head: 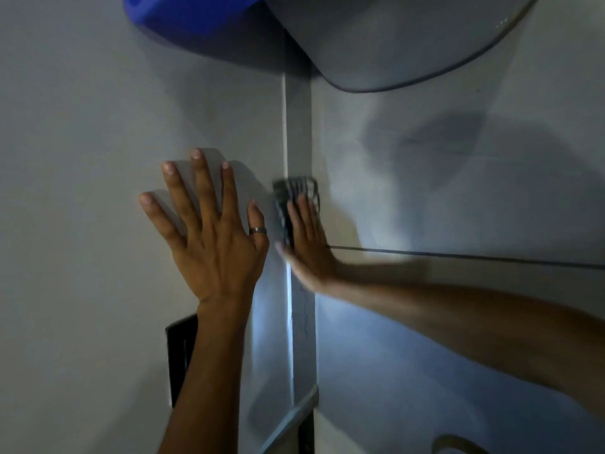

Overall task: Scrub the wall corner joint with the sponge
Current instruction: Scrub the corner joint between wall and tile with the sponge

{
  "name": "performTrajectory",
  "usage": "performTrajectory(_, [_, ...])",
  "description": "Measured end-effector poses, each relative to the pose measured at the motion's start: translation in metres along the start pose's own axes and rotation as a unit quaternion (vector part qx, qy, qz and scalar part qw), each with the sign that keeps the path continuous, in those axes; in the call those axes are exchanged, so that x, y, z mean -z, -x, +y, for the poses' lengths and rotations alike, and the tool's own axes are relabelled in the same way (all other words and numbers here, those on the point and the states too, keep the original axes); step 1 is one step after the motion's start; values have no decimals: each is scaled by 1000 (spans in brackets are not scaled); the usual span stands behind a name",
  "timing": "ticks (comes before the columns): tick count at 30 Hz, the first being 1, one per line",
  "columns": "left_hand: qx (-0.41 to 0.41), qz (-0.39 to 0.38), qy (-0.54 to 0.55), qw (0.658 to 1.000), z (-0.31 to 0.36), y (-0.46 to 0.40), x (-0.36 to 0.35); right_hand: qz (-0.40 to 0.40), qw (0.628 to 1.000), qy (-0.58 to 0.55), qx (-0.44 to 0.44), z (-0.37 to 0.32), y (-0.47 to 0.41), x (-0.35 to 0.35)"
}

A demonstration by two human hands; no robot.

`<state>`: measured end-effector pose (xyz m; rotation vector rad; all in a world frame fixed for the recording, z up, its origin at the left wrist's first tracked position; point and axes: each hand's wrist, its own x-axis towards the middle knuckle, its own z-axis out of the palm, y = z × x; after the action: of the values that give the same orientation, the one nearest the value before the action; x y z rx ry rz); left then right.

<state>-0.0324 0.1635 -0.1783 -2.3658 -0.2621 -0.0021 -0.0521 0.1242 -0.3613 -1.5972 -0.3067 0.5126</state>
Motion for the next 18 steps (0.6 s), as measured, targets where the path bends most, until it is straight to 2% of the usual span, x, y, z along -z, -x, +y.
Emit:
performTrajectory(3, [-1, 2, -1, 1000, 2, -1, 1, 60, 998, -19, 7, -3, -90, 42])
performTrajectory(9, [-7, -8, -7, 1000, 5, -3, 7, 46, 997, -38, -45, -30, -177, 101])
performTrajectory(14, [-44, -29, -1, 999, -5, 8, 12, 88, 991, -67, -77, -45, -163, 89])
performTrajectory(18, [-58, -52, -6, 997, -12, 30, 17, 107, 990, -67, -69, -33, -93, 48])
